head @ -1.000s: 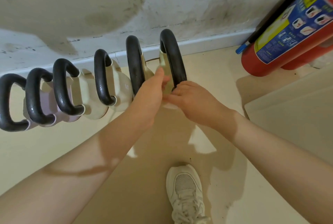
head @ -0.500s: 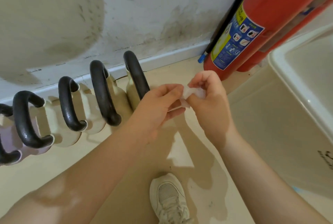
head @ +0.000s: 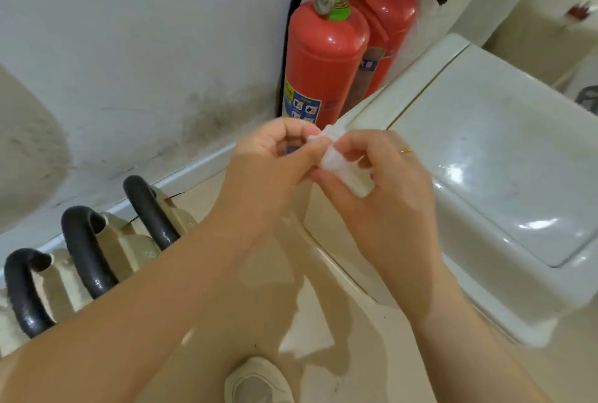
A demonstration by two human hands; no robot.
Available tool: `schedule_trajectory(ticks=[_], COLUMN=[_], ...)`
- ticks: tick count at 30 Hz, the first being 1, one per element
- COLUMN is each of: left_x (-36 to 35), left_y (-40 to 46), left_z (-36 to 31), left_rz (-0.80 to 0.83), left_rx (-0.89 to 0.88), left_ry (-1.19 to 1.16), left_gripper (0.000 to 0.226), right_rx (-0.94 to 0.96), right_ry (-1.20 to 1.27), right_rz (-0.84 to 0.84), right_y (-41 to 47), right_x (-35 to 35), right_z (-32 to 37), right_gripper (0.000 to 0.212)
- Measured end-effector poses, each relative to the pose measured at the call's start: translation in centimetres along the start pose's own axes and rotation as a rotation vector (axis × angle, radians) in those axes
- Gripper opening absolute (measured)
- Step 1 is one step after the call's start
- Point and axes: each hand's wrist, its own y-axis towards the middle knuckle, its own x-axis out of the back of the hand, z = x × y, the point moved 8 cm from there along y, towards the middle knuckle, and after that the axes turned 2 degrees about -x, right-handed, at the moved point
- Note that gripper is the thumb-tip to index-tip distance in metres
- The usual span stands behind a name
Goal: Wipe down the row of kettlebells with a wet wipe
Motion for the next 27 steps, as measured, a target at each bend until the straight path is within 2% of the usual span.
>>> schedule_trajectory(ticks=[2,4,8,10,12,15,18,21,23,25,27], left_x=[-3.7,-6.5,-9.8,-11.2,-11.7,-11.1,-10.0,-8.5,-6.9,-4.2,-0.8], left_y=[-0.6,-1.2,-0.7,0.3,1.3,2.2,2.2,1.9,1.5,0.7,-0.4], left_z=[-1.7,-3.2,-5.2,-4.3,-3.4,-2.6,-2.9,-3.2,-3.9,-4.1,-4.1], left_rz=[0.171,0.281,0.218,0.212,0.193,0.16,0.142,0.123,0.085,0.057,0.017], left_rx=[-0.023,-0.124,-0.689,-0.787,-0.819,-0.815,-0.797,-0.787,-0.792,-0.815,-0.785], left_ry=[-0.037,0.066,0.754,0.949,1.059,1.086,1.066,1.013,0.975,0.947,0.911], left_gripper=[0.015,0.022,0.031,0.031,0.027,0.024,0.026,0.027,0.029,0.028,0.027], right_rx=[-0.061,-0.088,-0.132,-0.178,-0.185,-0.18,-0.258,-0.21,-0.103,0.057,0.21], right_ry=[0.021,0.011,-0.148,-0.204,-0.306,-0.464,-0.417,-0.423,-0.382,-0.262,-0.08], right_rz=[-0.052,-0.098,-0.196,-0.146,-0.067,0.111,0.306,0.222,0.091,0.043,0.136], right_y=[0.5,0.7,0.3,0.1,0.0,0.3,0.7,1.1,1.4,1.2,0.6], right_x=[2.6,5.2,9.7,10.4,10.0,8.3,7.3,7.5,7.2,5.3,1.7], right_z=[-1.3,-2.7,-5.6,-6.8,-7.5,-7.8,-8.2,-6.8,-4.7,-2.1,0.4], right_gripper=[0.015,0.015,0.019,0.024,0.026,0.031,0.041,0.042,0.034,0.029,0.024])
